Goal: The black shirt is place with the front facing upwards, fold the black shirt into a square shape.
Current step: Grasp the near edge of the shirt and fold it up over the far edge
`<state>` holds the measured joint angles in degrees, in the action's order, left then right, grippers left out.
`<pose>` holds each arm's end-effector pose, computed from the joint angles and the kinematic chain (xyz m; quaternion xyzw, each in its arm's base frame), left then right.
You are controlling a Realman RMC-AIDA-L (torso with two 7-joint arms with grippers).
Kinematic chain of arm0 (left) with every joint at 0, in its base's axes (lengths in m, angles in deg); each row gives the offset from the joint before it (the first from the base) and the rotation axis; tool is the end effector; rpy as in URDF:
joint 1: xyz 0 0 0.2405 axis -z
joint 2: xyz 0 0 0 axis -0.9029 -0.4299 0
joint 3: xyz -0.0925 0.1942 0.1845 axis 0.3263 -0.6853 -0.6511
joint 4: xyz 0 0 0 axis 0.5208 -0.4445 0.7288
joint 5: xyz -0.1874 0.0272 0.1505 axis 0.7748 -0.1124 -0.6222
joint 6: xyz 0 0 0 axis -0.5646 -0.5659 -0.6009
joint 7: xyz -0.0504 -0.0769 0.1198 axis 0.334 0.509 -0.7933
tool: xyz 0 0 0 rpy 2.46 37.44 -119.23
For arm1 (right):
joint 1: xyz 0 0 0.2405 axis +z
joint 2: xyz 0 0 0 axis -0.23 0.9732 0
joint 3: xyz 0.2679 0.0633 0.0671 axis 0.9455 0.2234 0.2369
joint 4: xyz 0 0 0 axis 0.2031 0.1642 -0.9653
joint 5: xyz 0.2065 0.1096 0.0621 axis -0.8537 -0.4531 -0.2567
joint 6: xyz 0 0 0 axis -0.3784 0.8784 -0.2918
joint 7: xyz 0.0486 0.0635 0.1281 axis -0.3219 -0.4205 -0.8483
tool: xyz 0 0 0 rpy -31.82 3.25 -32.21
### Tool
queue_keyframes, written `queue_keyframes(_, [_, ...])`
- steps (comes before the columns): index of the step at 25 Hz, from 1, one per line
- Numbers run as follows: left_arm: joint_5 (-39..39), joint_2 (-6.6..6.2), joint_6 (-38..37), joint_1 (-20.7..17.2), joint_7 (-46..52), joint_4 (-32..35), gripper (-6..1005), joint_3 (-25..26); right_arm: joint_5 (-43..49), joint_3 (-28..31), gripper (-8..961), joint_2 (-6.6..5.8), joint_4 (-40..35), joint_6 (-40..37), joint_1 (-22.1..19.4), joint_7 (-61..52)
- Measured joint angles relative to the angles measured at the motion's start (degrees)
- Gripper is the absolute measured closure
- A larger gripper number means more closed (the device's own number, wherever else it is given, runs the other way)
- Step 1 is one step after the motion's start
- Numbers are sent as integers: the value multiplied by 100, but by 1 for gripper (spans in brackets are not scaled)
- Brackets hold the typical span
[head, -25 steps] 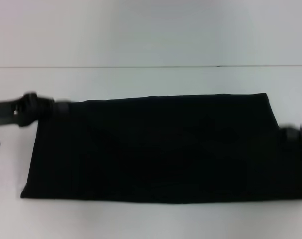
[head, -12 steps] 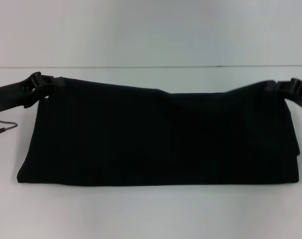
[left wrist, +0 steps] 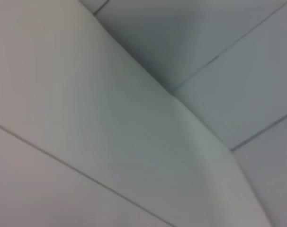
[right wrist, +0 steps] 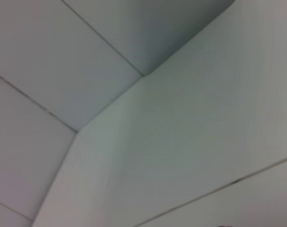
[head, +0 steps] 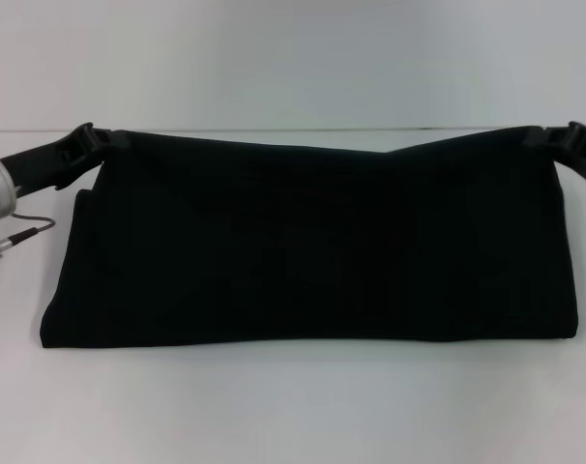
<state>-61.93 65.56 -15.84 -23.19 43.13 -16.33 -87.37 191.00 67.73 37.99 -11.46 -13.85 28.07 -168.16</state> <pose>-0.3375 0.4642 0.0303 -0.6655 -0.6068 -0.3415 0.2690 0.3366 0.4677 0.0327 -0.6819 0.5875 0.3326 0.2813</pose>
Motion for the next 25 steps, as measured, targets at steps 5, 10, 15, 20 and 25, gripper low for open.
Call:
queue_keyframes(5, [-3, 189, 626, 92, -234, -39, 967, -24, 1, -59, 868, 132, 228, 695, 131, 203])
queue_keyframes(10, [-3, 273, 1136, 223, -525, -277, 959, -22, 2, -105, 838, 290, 349, 1428, 252, 306])
queue_keyframes(15, [56, 466, 1650, 344, -728, -376, 950, 13, -97, -114, 807, 437, 350, 1807, 361, 585])
queue_keyframes(20, [411, 550, 1787, 355, -818, -457, 942, 1, -550, -113, 777, 502, 365, 1882, 410, 1178])
queue_keyframes(25, [758, 575, 1911, 363, -1124, -515, 934, 17, -749, -110, 747, 528, 421, 1931, 463, 1692])
